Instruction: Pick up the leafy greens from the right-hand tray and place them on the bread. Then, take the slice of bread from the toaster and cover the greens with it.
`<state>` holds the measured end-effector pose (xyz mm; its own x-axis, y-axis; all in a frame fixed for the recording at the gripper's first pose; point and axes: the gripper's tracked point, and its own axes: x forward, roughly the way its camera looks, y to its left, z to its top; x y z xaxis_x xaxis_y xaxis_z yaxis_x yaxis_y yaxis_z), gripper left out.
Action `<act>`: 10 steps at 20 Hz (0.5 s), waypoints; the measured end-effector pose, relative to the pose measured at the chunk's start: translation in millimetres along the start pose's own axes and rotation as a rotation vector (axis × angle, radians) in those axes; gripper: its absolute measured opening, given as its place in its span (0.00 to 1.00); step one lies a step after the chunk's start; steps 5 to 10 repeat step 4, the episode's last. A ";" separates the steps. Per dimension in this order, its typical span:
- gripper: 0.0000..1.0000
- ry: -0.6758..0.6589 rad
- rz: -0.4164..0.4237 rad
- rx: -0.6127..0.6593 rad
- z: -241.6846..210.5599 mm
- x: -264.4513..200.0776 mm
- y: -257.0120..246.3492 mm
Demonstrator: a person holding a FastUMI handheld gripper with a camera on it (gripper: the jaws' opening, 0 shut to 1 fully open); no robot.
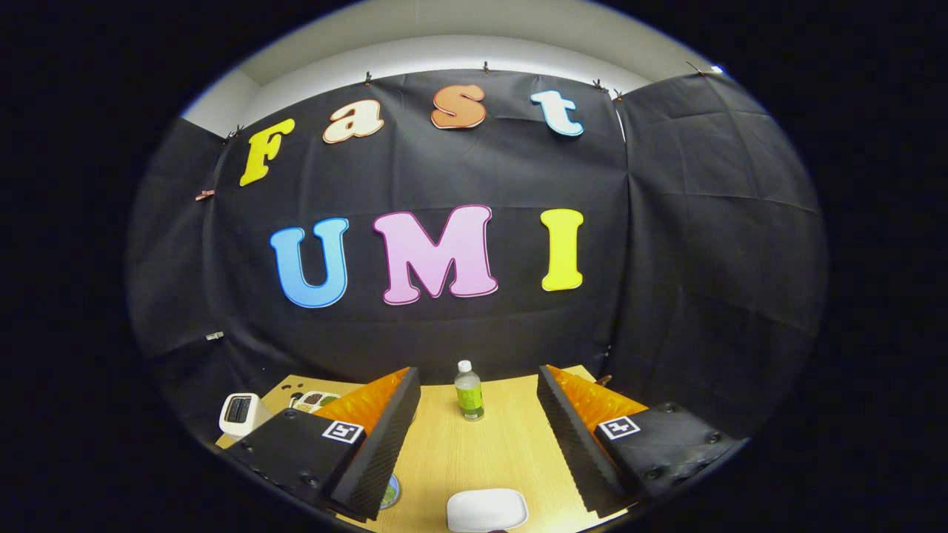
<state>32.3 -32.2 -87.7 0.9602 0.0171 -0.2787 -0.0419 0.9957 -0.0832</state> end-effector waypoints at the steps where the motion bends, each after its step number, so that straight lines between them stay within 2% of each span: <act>1: 0.99 0.010 0.003 0.006 -2.5 1.9 2.3; 10: 0.99 0.019 0.008 0.010 -6.8 6.9 5.8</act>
